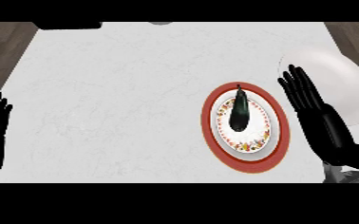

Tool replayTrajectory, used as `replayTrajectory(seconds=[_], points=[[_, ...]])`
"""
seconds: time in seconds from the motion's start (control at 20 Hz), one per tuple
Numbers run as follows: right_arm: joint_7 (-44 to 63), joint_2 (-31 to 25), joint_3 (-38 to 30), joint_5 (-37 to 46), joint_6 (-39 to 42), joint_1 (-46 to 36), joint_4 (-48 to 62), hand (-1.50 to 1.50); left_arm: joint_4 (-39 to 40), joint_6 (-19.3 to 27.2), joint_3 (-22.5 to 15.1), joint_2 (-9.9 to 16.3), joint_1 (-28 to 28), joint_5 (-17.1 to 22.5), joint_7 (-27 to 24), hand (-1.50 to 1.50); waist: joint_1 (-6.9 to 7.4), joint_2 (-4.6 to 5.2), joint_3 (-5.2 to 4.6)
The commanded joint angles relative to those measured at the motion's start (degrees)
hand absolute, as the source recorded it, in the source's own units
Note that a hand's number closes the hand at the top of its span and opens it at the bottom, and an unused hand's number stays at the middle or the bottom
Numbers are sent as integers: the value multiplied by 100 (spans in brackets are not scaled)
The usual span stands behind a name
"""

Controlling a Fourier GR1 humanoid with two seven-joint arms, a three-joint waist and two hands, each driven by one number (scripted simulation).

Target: Pick the eggplant from the plate and place it in the plate

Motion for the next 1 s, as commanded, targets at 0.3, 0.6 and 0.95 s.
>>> replayTrajectory(seconds=[0.3,0.6,0.95], points=[[2533,-440,927,-797,992,115,2219,-150,-1217,-1249,-1209,57,-1142,-334,-406,0,316,408,-202],[3573,-1327,1124,-274,2006,-1514,3157,-150,-1339,-1670,-1796,-104,-1594,-391,-94,0,590,249,-190],[4522,-569,1298,-138,3009,-3646,5032,-150,-1124,-1602,-1862,-295,-2063,-528,341,0,447,152,-188]])
